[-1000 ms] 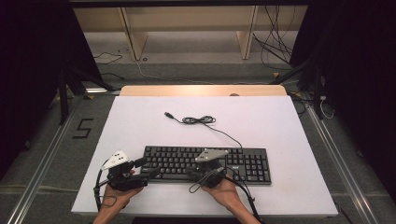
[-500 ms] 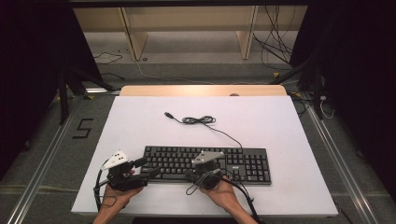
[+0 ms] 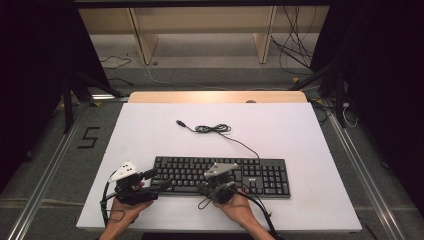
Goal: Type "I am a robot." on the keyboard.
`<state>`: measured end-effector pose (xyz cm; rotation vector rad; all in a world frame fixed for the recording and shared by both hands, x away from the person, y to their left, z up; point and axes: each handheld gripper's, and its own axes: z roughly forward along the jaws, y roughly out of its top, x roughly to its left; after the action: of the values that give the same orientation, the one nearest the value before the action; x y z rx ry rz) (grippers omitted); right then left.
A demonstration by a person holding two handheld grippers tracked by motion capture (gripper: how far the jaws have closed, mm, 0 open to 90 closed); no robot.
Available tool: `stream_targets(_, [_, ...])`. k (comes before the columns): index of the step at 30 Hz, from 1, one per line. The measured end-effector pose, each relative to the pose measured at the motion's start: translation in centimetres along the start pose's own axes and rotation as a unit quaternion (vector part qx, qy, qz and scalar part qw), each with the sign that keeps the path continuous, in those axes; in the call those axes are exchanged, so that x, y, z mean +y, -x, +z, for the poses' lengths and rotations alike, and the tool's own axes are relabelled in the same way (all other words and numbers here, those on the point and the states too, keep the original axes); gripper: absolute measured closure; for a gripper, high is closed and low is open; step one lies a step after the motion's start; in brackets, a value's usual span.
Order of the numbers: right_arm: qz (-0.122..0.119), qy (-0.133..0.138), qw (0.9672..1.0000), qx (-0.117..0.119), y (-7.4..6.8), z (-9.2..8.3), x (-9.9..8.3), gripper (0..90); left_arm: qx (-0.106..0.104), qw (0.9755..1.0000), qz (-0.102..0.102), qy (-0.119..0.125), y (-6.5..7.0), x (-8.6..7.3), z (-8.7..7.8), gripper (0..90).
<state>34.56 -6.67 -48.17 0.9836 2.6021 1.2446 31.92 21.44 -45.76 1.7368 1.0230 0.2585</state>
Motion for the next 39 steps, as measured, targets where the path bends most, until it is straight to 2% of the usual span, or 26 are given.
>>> stream_targets(13, [0.008,0.002,1.0,-0.002,0.1,0.0,-0.3,90.0,0.003,1.0,-0.001,0.0,-0.1,0.0,0.0,25.9])
stream_targets(26, [0.023,0.039,0.9988,0.018,0.8,-1.7,0.2,65.7,0.008,1.0,-0.001,-0.004,-0.4,0.0,0.3,24.9])
stream_targets(29, [0.024,0.039,0.9986,0.025,0.7,-1.8,0.2,61.0,0.01,0.9999,-0.001,-0.004,-0.4,0.0,0.4,24.9])
stream_targets(39, [0.024,0.045,0.9984,0.025,0.6,-2.1,0.3,49.5,0.024,0.9997,-0.007,-0.003,-1.1,0.1,0.7,27.9])
